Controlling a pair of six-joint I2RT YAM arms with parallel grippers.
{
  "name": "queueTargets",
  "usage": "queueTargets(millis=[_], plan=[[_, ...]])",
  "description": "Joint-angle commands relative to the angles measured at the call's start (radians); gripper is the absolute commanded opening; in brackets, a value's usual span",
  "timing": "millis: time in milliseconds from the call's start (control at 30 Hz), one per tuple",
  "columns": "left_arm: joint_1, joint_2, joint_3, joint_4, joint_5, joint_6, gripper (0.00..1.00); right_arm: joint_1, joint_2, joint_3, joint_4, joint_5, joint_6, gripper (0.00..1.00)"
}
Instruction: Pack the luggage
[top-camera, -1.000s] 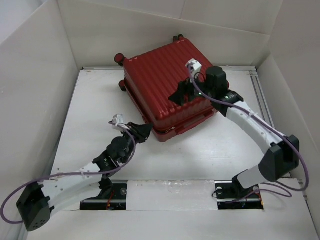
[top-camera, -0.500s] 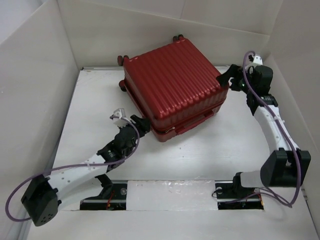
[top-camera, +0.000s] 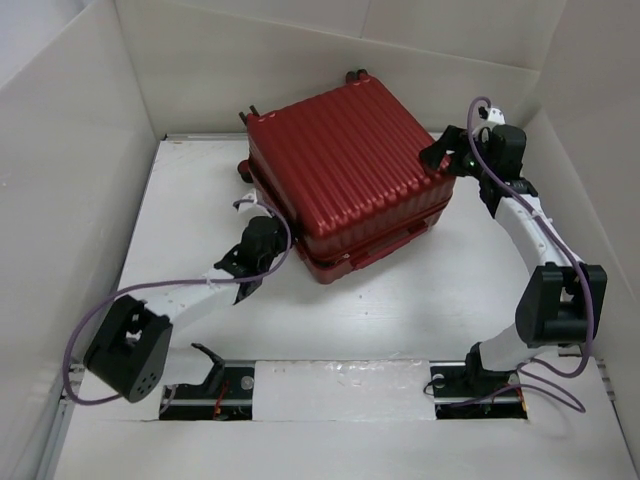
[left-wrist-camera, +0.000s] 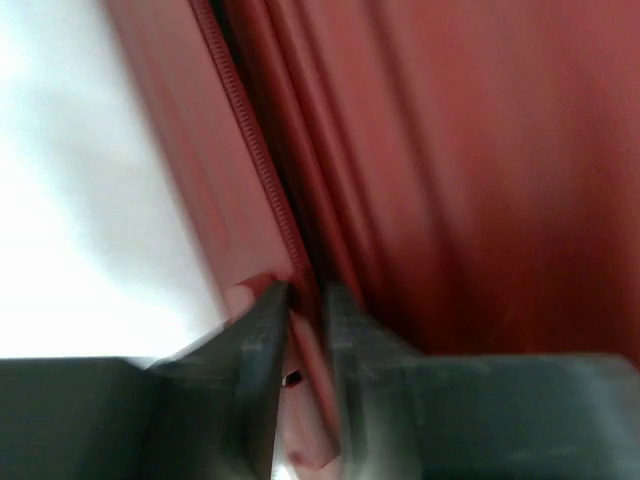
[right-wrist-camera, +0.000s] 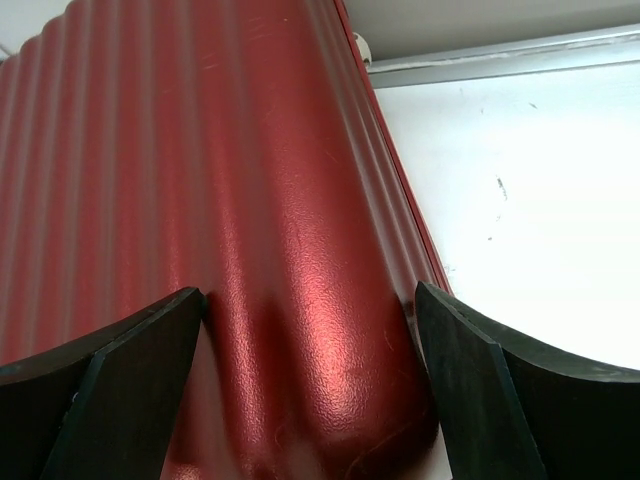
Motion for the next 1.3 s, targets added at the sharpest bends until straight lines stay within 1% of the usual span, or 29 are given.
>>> queueTargets(millis=[0,33,100,133,200,233,300,367,400,433,500,533,600,633,667,733,800,833,867,900,933,967,1000,1067,1100,1133,1200,1233,1267], plan=[[0.009,0.114,0.1,0.084,0.117,0.048,0.04,0.046,0.006,-0.028,-0.017,-0.043,-0.03,0.92],[0.009,0.139,0.1,0.104,0.14,0.057,0.0,0.046,0.018,-0.028,-0.017,-0.057,-0.03,0.92],[0.009,0.154,0.074,0.159,0.175,0.032,0.0,0.055,0.031,-0.028,-0.017,-0.082,-0.039,0.92],[-0.005,0.142,0.015,0.187,0.184,0.022,0.0,0.066,0.046,-0.007,-0.032,-0.097,-0.051,0.92],[-0.071,0.043,-0.076,0.227,0.172,0.011,0.0,0.078,0.09,0.021,-0.071,-0.097,-0.084,0.92],[-0.071,0.042,-0.104,0.227,0.172,0.0,0.0,0.091,0.09,0.03,-0.08,-0.097,-0.084,0.92],[-0.126,-0.049,-0.165,0.227,0.162,-0.03,0.0,0.113,0.147,0.056,-0.109,-0.132,-0.111,0.92],[-0.168,-0.106,-0.245,0.227,0.152,-0.049,0.0,0.14,0.188,0.104,-0.131,-0.18,-0.123,0.91],[-0.206,-0.158,-0.27,0.227,0.143,-0.066,0.0,0.158,0.219,0.119,-0.14,-0.192,-0.143,0.9],[-0.224,-0.18,-0.29,0.227,0.143,-0.099,0.0,0.199,0.228,0.134,-0.161,-0.201,-0.156,0.9],[-0.27,-0.204,-0.313,0.218,0.143,-0.118,0.0,0.242,0.228,0.157,-0.171,-0.212,-0.166,0.9],[-0.324,-0.217,-0.313,0.205,0.143,-0.129,0.0,0.274,0.213,0.157,-0.171,-0.223,-0.18,0.9],[-0.385,-0.217,-0.313,0.193,0.117,-0.158,0.0,0.299,0.178,0.122,-0.161,-0.223,-0.18,0.9],[-0.451,-0.217,-0.313,0.184,0.106,-0.158,0.0,0.299,0.131,0.107,-0.161,-0.212,-0.18,0.9],[-0.474,-0.226,-0.313,0.156,0.084,-0.169,0.0,0.314,0.103,0.089,-0.149,-0.212,-0.18,0.9],[-0.502,-0.249,-0.264,0.091,0.045,-0.178,0.0,0.315,0.019,0.03,-0.14,-0.156,-0.18,0.91],[-0.502,-0.321,-0.232,-0.021,-0.027,-0.157,0.0,0.315,-0.015,0.021,-0.128,-0.097,-0.16,0.92],[-0.502,-0.355,-0.18,-0.076,-0.065,-0.143,0.03,0.298,-0.028,0.021,-0.137,-0.08,-0.16,0.92],[-0.502,-0.432,-0.158,-0.153,-0.097,-0.114,0.09,0.289,-0.054,0.021,-0.137,-0.062,-0.148,0.92],[-0.502,-0.479,-0.141,-0.178,-0.14,-0.097,0.17,0.279,-0.067,0.021,-0.149,-0.047,-0.139,0.92],[-0.502,-0.528,-0.129,-0.193,-0.15,-0.081,0.34,0.266,-0.081,0.021,-0.149,-0.037,-0.139,0.93],[-0.502,-0.628,-0.117,-0.207,-0.159,-0.051,0.45,0.266,-0.109,0.01,-0.149,-0.024,-0.139,0.95],[-0.502,-0.677,-0.107,-0.224,-0.205,-0.051,0.61,0.255,-0.123,0.01,-0.149,-0.014,-0.139,0.96],[-0.502,-0.755,-0.063,-0.27,-0.271,-0.037,0.78,0.255,-0.143,0.01,-0.149,-0.005,-0.139,0.99],[-0.502,-0.805,-0.049,-0.292,-0.309,-0.037,0.99,0.255,-0.158,0.01,-0.149,-0.005,-0.13,0.99],[-0.502,-0.82,-0.037,-0.301,-0.429,-0.037,0.99,0.255,-0.169,0.01,-0.149,0.004,-0.13,1.0],[-0.502,-0.82,-0.014,-0.289,-0.565,-0.046,0.99,0.255,-0.208,0.01,-0.149,0.004,-0.12,1.0],[-0.502,-0.795,-0.014,-0.204,-0.667,-0.02,0.99,0.255,-0.225,-0.003,-0.137,0.004,-0.11,1.0],[-0.502,-0.766,0.0,-0.148,-0.705,0.03,0.99,0.264,-0.242,-0.013,-0.137,0.013,-0.11,1.0]])
